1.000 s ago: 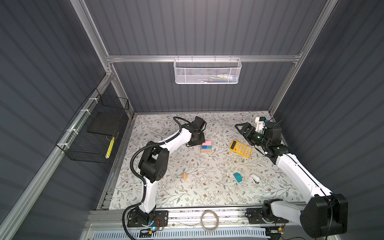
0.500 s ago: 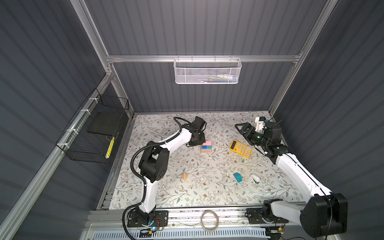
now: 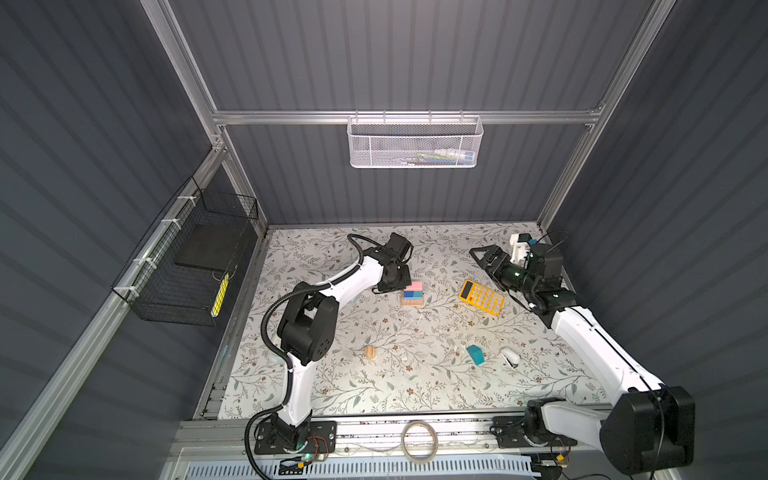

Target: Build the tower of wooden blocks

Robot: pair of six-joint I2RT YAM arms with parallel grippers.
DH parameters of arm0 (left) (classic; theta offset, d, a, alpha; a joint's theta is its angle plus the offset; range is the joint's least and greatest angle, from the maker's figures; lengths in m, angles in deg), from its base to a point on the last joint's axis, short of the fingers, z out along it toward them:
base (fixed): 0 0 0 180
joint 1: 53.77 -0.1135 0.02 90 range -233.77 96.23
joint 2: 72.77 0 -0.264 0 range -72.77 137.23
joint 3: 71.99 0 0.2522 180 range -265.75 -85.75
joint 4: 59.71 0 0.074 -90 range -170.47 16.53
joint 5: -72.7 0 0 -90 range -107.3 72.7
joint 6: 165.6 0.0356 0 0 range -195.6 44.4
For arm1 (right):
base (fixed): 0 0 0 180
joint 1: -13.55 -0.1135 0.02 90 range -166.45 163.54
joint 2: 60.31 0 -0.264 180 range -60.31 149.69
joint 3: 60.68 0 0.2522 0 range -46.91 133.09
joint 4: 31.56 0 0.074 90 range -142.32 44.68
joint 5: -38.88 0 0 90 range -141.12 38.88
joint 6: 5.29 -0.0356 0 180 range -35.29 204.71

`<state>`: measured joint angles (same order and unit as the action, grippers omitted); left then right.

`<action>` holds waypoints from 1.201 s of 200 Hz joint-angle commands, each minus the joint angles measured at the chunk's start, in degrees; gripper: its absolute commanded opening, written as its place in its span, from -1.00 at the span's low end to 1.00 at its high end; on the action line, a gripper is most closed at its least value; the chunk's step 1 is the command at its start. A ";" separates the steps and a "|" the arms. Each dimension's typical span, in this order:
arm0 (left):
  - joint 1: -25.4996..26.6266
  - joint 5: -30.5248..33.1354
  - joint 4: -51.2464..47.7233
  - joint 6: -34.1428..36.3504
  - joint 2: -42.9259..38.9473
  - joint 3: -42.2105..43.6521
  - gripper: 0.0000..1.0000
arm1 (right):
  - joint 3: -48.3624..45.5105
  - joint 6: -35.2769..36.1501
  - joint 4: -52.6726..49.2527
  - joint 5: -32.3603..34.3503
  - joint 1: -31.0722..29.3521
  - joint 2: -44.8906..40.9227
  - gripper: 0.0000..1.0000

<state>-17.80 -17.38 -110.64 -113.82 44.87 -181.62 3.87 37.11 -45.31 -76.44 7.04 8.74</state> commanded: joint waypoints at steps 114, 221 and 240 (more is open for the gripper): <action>0.33 -1.33 -0.01 -1.19 0.33 -0.01 -0.66 | -0.51 -0.45 1.12 -0.55 0.26 0.48 0.99; 0.42 -1.42 -0.32 -1.32 0.49 -0.23 -0.63 | -0.51 -0.55 1.22 -0.69 0.26 0.62 0.98; 0.42 -1.03 -0.67 -1.25 0.53 -0.36 -0.62 | -0.49 -0.56 1.24 -0.69 0.26 0.64 0.98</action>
<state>-17.72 -18.01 -110.66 -114.45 44.87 -181.62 3.87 36.89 -45.26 -76.62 7.04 9.05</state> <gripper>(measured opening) 0.186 0.992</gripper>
